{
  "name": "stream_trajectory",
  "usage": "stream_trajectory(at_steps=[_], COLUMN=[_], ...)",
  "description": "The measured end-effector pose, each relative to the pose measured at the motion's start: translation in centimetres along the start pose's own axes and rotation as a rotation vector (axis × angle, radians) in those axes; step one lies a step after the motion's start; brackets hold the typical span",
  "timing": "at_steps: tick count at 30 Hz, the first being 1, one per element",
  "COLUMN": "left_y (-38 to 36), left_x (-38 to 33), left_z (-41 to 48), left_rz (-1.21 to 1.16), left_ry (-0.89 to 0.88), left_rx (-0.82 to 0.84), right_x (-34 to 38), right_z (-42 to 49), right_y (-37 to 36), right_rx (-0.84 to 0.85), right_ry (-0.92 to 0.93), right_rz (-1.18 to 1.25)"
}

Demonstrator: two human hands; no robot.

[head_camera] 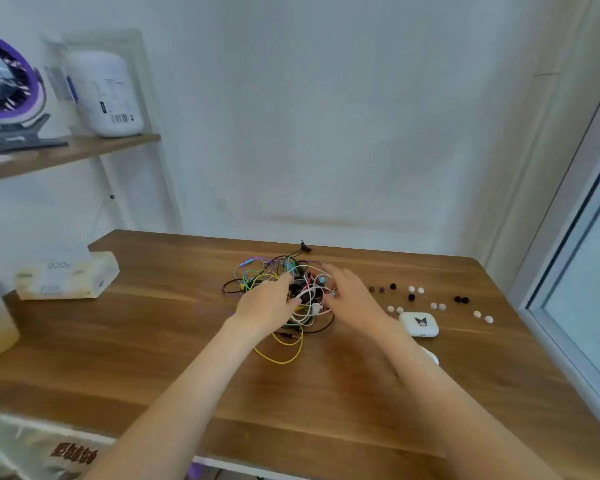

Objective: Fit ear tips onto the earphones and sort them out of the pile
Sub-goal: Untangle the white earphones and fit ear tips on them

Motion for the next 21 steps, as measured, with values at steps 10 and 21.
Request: stream_trajectory(at_steps=[10, 21], left_y=[0.5, 3.4], left_x=[1.8, -1.1], left_z=[2.1, 2.9], left_rz=[0.011, -0.327], left_ry=[0.019, -0.131], left_rx=[-0.035, -0.169], right_x=[-1.2, 4.8], right_z=[2.0, 2.4], right_y=[0.1, 5.4], right_rx=[-0.147, -0.205], right_ry=[-0.091, 0.132], right_rz=[-0.192, 0.248])
Point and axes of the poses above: each hand's wrist, its own z-axis towards the middle knuckle, its own y-axis out of the back of the hand, x = y × z, the point moved 4 cm from there along z, towards the middle knuckle, and after that the axes turned 6 degrees about -z, right-handed, at the moved point
